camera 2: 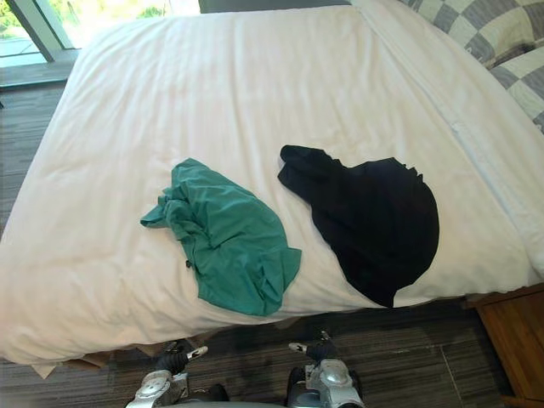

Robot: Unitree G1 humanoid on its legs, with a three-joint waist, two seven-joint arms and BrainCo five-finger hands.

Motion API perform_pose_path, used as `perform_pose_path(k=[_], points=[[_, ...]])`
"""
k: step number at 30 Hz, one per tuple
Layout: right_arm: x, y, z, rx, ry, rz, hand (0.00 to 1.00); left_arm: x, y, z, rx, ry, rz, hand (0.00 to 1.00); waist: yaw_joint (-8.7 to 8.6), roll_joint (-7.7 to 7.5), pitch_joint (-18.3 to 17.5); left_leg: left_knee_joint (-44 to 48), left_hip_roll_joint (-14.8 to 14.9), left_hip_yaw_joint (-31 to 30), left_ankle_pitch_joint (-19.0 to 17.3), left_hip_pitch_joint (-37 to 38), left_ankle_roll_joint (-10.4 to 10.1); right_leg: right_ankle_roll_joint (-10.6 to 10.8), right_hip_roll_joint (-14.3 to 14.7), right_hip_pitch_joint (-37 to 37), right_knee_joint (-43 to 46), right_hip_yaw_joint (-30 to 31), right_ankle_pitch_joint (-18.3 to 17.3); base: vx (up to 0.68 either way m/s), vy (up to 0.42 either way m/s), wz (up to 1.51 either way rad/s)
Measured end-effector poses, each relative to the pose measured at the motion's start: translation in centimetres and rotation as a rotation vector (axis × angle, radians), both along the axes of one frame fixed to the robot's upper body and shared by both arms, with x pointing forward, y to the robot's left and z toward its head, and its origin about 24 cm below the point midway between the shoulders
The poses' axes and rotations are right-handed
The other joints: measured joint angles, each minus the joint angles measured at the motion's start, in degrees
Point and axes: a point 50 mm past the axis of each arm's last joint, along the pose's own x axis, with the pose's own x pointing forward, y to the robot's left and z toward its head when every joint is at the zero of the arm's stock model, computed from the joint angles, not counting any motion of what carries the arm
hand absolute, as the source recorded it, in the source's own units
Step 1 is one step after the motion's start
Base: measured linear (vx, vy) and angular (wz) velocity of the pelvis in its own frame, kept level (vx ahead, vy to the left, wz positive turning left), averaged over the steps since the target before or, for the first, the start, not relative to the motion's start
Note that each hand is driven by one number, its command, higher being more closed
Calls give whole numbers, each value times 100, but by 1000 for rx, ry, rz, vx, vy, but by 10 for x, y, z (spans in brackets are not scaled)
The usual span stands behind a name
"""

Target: Tidy the bed and pick cloth on bed and put in laundry

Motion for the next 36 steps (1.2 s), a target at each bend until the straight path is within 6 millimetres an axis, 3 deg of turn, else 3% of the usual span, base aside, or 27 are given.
perform_pose_path(k=[4, 6, 9, 10, 13, 16, 18, 22, 26, 29, 33, 36], points=[[-54, -32, -10, 47, 83, -403, 0, -45, 33, -5, -4, 73, 321, 0, 68, 95, -152, -244, 12, 127, 0, 212, 0, 1, 55, 133, -75, -43, 23, -48, -13, -1], [-88, -46, -12, 59, 113, -613, 0, -60, 52, -3, -12, 57, 539, 0, 165, 192, -260, -390, 26, 128, 0, 276, 0, 1, 96, 141, -74, -58, 23, -64, -22, 1], [-130, -67, -10, 46, 120, -899, 0, -82, 83, 5, 5, -9, 852, 0, 162, 288, -466, -551, 32, 142, -26, 267, -2, 3, 134, 125, -103, -130, 17, -92, -28, 10], [-135, -71, -8, 39, 114, -947, 0, -85, 91, 8, 14, -31, 911, 0, 152, 306, -516, -598, 35, 140, -37, 270, -6, 2, 143, 123, -112, -162, 17, -117, -40, 10], [-153, -95, 4, -36, 49, -1106, 0, -91, 138, 31, 122, -161, 1092, 0, 154, 238, -745, -657, 44, 146, -78, 269, -77, -1, 153, 129, -142, -199, 17, -80, -40, 2], [-146, -122, 27, -149, -82, -1102, 0, -83, 172, 60, 258, -278, 1089, 0, 159, 222, -922, -690, 40, 148, -81, 259, -86, -4, 159, 119, -166, -196, 14, -15, -23, 1], [-129, -145, 55, -266, -227, -1058, 0, -66, 199, 96, 399, -421, 1050, 0, 161, 182, -1091, -690, 42, 132, -85, 254, -90, -7, 174, 117, -169, -187, -19, 40, -34, 0], [-100, -176, 99, -453, -404, -940, 0, -22, 217, 158, 600, -662, 868, 0, 189, 121, -1120, -652, 35, 57, -72, 239, -65, 7, 146, -20, 141, -127, -240, 83, -22, 7], [-66, -190, 140, -601, -562, -817, 0, 22, 200, 216, 764, -893, 656, 0, 146, 81, -1138, -442, 1, -64, -89, 74, -37, -9, 85, -87, 150, -81, -282, 116, -14, 8], [-49, -194, 157, -678, -602, -735, 0, 53, 173, 239, 815, -1001, 475, 0, 58, 134, -1081, -241, 2, -149, -155, 79, 56, -15, 62, 30, 151, -33, -286, 133, -22, 6], [-21, -196, 180, -775, -655, -563, 0, 79, 144, 253, 955, -1020, 191, 0, -41, 298, -958, 84, 42, -180, -273, 85, 113, -16, 33, 97, 193, 227, -286, 89, -21, -13], [4, -186, 195, -843, -696, -369, 0, 104, 119, 260, 1099, -1005, -116, 0, -61, 212, -843, 804, 130, -174, -439, -11, 43, -19, -43, 166, 200, 550, -285, 104, -55, -49]])
